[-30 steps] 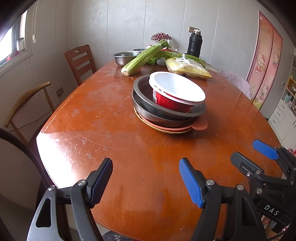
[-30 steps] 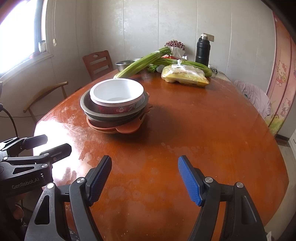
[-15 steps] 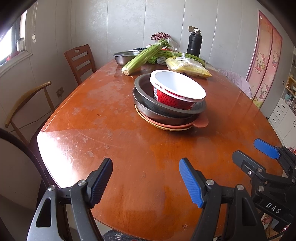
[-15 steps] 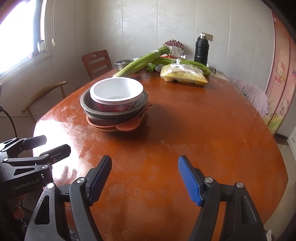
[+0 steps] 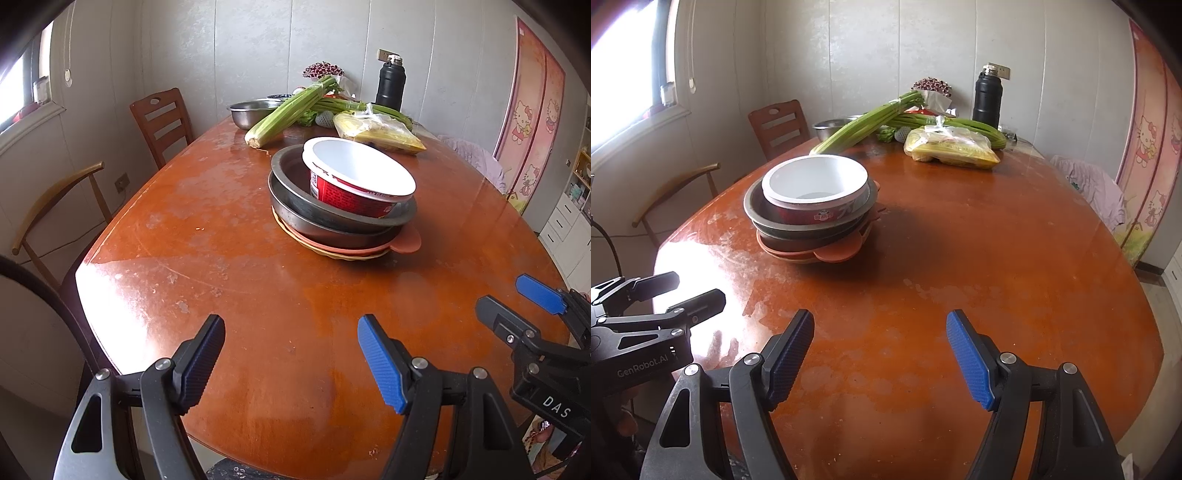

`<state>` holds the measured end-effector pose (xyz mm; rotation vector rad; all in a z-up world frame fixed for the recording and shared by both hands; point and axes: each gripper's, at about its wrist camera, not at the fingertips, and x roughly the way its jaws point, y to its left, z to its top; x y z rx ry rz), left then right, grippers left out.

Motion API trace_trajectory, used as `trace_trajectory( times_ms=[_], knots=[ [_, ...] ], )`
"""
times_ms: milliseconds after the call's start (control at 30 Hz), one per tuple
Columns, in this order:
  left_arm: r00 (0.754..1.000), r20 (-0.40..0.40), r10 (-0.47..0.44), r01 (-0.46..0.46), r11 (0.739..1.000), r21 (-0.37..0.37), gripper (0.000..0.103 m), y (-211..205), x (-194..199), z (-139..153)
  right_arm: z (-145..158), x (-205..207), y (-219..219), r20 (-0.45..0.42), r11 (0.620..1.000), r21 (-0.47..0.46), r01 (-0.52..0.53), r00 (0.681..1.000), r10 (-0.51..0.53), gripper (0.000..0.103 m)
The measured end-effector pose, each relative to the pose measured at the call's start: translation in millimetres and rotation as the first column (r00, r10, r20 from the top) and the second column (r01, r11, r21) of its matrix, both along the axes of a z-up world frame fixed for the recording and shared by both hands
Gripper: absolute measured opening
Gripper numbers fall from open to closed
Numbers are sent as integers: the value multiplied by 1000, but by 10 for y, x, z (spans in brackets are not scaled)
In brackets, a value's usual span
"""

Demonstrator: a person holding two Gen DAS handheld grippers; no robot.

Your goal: Organize plates and bowls

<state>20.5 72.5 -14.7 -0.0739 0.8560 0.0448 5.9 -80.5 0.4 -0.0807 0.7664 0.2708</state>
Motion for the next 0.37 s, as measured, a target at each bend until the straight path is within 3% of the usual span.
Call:
trace_trajectory(
  times_ms=[367],
  knots=[
    [999,-21,36,-36,999,-8,75,266,221,3,23,153,-167,-19,999,11,34,999,-34,75]
  ],
)
